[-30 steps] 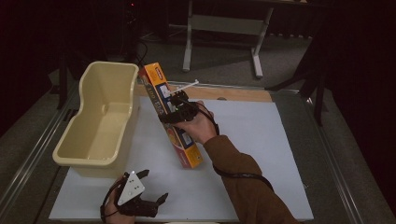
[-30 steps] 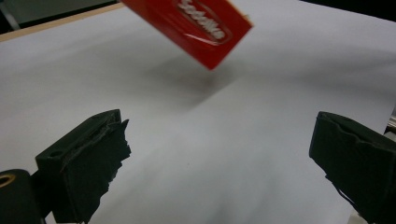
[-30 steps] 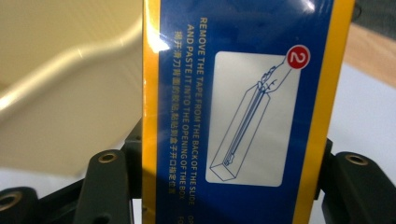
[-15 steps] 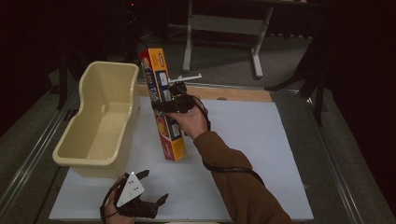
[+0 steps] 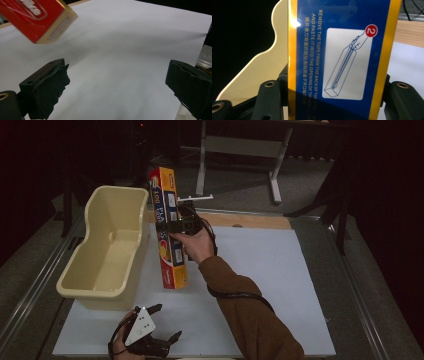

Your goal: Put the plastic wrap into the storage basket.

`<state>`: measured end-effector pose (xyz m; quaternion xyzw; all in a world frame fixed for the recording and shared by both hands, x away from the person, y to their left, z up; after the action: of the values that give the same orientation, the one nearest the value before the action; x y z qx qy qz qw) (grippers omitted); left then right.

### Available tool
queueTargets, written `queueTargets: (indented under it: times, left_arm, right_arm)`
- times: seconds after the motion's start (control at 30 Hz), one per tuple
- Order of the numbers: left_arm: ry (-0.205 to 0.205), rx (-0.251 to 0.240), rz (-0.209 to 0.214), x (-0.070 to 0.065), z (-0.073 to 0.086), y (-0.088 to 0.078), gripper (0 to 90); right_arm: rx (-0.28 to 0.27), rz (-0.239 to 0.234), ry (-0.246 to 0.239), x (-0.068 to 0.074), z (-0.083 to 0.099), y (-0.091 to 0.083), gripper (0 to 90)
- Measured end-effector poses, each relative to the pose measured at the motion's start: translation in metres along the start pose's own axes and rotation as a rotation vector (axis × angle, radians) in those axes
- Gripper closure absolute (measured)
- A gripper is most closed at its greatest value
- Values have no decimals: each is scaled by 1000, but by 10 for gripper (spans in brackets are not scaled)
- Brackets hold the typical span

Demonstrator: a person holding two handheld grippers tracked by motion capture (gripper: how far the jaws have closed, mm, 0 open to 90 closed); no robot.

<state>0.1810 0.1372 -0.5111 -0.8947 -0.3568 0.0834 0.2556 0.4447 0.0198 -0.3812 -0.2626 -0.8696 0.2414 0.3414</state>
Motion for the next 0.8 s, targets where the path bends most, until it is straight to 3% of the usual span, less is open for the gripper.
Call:
queueTargets:
  times: [0.1, 0.47, 0.8]
  left_arm:
    - [6, 5, 7, -2, 0, 2, 40]
    - [34, 10, 22, -8, -1, 6, 47]
    - [34, 2, 17, -7, -2, 5, 47]
  right_arm:
    - [0, -18, 32, 1, -3, 1, 401]
    - [21, -80, 79, 14, -16, 7, 401]
    - [34, -220, 210, 18, -24, 7, 402]
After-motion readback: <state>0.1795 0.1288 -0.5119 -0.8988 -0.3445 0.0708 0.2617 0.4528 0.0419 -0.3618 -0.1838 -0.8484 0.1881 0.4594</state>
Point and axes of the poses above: each handheld gripper's, and its own axes: y roughly forward along the jaws, z roughly out of its underside, x roughly to its left, the point moved 1 cm from there along y, roughly forward along the jaws, and after that the axes turned 6 degrees about x, right-handed, at the moved point
